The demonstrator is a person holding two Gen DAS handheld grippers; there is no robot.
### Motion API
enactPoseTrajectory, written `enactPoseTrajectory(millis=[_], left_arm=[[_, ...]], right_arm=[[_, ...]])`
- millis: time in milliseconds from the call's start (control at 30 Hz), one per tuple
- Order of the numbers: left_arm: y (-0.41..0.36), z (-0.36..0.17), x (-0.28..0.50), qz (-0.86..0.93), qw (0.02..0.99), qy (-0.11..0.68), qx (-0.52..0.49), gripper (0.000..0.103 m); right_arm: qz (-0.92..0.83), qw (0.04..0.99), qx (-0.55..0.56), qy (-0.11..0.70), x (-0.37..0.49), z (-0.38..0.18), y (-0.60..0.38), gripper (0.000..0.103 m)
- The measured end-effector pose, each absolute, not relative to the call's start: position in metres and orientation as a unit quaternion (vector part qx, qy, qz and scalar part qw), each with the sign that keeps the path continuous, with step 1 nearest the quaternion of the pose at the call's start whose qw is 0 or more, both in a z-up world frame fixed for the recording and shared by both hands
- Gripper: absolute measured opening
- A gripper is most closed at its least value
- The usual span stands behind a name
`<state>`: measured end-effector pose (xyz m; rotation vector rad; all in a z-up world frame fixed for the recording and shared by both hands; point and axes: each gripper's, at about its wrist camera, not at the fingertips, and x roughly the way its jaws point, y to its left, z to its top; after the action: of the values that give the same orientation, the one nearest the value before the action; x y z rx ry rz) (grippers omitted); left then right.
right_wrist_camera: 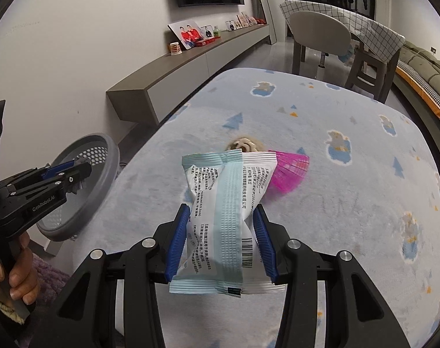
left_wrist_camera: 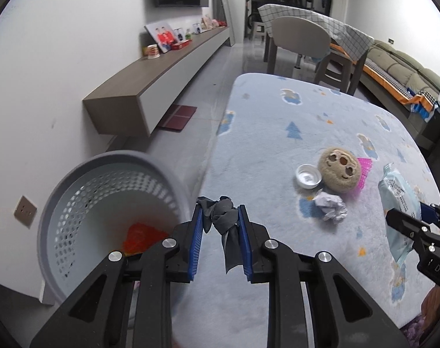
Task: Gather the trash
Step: 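Carry grey wrapper and packet over the wastebasket and open both grippers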
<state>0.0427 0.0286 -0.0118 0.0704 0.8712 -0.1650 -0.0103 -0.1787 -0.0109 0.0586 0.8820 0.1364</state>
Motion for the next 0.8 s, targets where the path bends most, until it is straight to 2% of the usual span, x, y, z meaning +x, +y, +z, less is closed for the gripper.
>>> enactPoseTrajectory(millis=[267, 500, 800], left_arm=[[0.100, -0.008, 0.028, -0.029, 0.905, 0.424, 0.028, 0.023], [0.147, -0.019, 0.027, 0.007, 0.899, 0.438, -0.004, 0.023], [0.164, -0.020, 0.033, 0.029, 0.901, 0.432, -0.010, 0.027]], right_arm=[[0.133, 0.904, 0.030, 0.405, 0.000, 0.013, -0.109, 0.044], [0.193, 0.889, 0.029, 0.414, 0.023, 0.006, -0.045, 0.044], [0.238, 0.868, 0.011, 0.435, 0.051, -0.008, 0.010, 0.044]])
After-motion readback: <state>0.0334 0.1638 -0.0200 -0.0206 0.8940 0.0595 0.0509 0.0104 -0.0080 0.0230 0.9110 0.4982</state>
